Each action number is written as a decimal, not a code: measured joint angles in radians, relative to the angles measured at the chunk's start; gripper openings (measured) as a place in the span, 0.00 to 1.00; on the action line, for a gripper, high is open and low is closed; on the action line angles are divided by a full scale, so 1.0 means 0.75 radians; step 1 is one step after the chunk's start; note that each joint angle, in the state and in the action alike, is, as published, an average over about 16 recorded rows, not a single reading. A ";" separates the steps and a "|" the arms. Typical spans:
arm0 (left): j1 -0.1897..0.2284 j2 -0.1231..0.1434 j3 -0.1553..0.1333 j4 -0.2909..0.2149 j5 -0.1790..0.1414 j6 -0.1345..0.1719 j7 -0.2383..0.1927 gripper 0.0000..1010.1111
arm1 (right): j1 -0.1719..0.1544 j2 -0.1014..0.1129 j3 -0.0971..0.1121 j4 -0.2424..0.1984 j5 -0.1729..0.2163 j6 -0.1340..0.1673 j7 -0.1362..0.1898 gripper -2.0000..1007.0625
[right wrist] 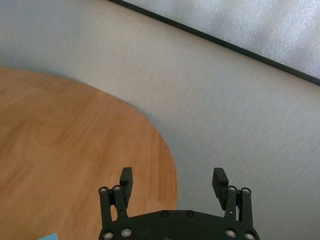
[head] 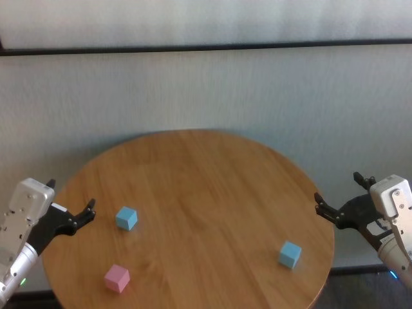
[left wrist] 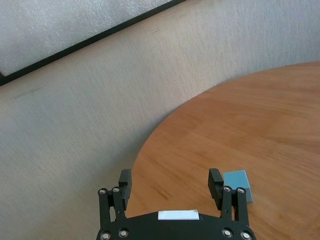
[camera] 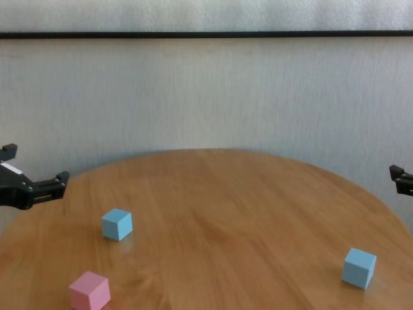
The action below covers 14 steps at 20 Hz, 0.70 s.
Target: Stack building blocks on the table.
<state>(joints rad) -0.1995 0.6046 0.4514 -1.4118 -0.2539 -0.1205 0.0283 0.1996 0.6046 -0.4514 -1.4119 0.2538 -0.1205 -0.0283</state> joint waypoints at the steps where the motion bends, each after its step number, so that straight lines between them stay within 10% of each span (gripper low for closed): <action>1: 0.000 0.000 0.000 0.000 0.000 0.000 0.000 0.99 | 0.000 0.000 0.000 0.000 0.000 0.000 0.000 1.00; 14: 0.000 0.000 0.000 0.000 0.000 0.000 0.000 0.99 | 0.000 0.000 0.000 0.000 0.000 0.000 0.000 1.00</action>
<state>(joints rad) -0.1995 0.6046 0.4514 -1.4119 -0.2539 -0.1205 0.0283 0.1996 0.6046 -0.4514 -1.4119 0.2538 -0.1205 -0.0283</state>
